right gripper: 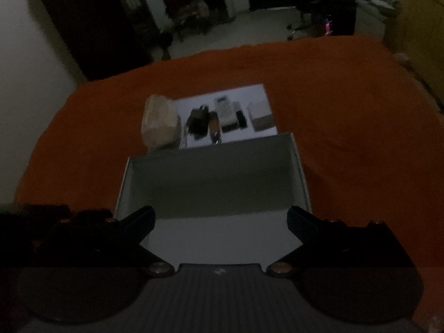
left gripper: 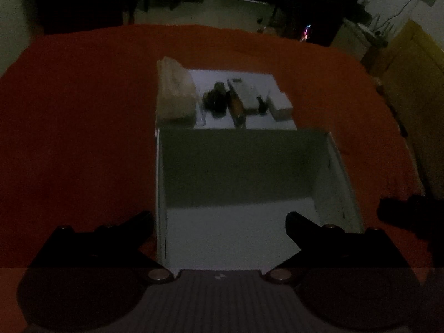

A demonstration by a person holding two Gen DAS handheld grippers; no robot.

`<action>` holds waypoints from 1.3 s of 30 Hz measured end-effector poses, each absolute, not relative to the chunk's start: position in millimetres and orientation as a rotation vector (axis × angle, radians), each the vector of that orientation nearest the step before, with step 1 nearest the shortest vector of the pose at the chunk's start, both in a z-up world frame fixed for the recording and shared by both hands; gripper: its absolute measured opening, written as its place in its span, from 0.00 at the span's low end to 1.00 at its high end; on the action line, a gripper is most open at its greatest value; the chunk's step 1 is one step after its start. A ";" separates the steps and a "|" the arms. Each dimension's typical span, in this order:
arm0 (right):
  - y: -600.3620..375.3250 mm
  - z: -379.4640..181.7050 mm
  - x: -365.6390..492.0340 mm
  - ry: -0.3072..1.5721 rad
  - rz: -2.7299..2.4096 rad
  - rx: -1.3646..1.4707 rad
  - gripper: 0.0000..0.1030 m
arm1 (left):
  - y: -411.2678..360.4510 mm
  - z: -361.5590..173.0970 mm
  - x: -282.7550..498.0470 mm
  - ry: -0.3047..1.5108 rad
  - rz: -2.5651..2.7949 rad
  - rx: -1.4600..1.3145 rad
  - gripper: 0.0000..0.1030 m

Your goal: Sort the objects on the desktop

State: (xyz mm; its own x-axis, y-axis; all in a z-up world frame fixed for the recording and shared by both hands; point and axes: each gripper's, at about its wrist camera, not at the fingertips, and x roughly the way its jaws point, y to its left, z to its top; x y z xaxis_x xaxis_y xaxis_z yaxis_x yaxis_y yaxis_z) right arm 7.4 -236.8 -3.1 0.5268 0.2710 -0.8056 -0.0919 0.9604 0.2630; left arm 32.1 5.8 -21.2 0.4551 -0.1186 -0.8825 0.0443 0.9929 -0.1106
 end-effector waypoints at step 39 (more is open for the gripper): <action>-248.8 -87.1 326.7 1.080 0.252 0.133 0.94 | 38.2 -135.5 294.3 1.172 -0.096 -0.118 1.00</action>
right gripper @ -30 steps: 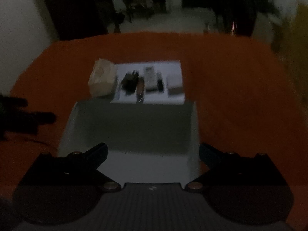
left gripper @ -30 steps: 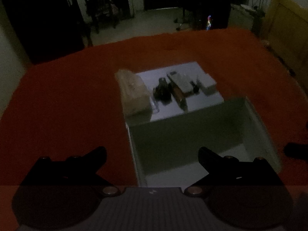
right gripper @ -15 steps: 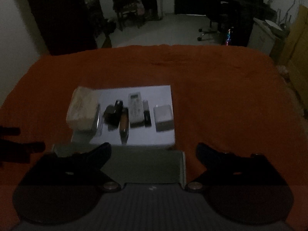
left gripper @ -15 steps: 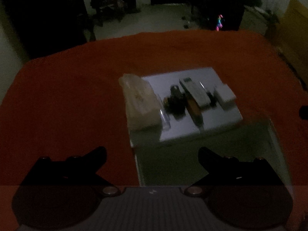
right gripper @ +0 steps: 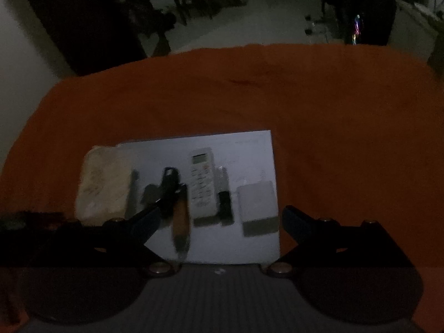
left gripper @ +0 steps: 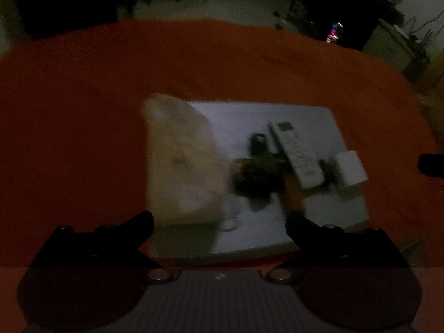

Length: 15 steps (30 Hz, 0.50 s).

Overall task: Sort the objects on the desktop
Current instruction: 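Move the right tool toward the white charger cube while the left tool reaches the small figurine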

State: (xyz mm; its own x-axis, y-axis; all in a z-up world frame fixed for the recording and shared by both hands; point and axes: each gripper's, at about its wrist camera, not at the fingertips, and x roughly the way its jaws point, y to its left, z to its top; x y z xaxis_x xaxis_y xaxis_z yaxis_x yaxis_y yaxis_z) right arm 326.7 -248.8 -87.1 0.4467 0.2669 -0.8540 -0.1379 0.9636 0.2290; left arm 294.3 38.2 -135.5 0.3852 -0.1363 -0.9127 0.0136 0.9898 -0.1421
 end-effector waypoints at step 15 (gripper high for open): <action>-272.5 -170.6 377.7 1.225 0.191 0.104 0.88 | 18.8 -134.6 354.3 1.273 -0.144 -0.312 1.00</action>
